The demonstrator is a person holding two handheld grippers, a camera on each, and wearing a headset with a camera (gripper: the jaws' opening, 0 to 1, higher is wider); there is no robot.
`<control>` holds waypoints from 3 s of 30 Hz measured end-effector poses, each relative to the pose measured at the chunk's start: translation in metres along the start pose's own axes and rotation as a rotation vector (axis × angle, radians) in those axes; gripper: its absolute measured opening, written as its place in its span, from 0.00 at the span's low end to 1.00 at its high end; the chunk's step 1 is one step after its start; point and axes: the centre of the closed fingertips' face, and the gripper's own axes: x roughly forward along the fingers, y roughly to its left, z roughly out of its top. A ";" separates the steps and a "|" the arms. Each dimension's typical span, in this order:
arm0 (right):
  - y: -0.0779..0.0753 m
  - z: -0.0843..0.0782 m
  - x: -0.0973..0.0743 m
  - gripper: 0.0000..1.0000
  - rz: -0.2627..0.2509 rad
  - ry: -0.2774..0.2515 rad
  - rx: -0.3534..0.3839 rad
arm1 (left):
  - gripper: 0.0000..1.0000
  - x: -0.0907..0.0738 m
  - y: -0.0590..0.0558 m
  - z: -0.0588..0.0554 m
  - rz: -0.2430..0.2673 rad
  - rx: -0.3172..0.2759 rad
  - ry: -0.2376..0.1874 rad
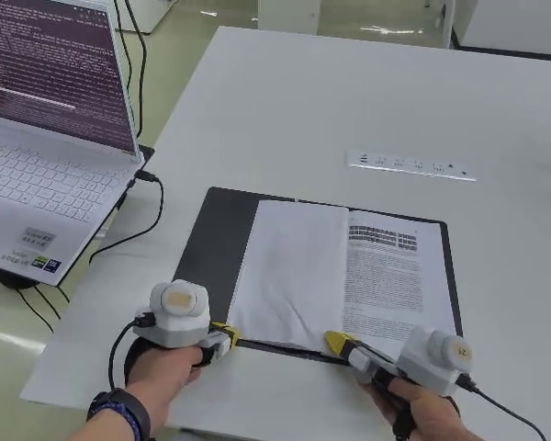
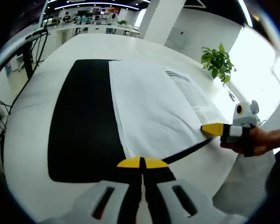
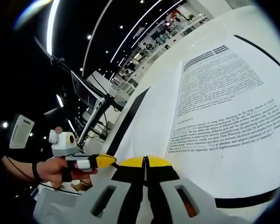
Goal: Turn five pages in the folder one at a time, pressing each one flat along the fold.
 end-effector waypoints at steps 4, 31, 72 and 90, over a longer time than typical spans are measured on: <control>0.002 -0.003 -0.003 0.00 -0.004 0.014 0.010 | 0.00 0.001 -0.002 0.000 0.031 0.076 0.002; 0.002 0.031 -0.080 0.27 -0.039 0.041 -0.271 | 0.27 -0.047 -0.042 0.043 -0.025 0.162 -0.163; 0.017 0.069 -0.165 0.62 -0.152 -0.002 -0.499 | 0.61 -0.110 -0.072 0.056 -0.046 0.299 -0.255; 0.018 0.071 -0.166 0.63 -0.159 0.011 -0.506 | 0.65 -0.108 -0.073 0.066 -0.056 0.318 -0.268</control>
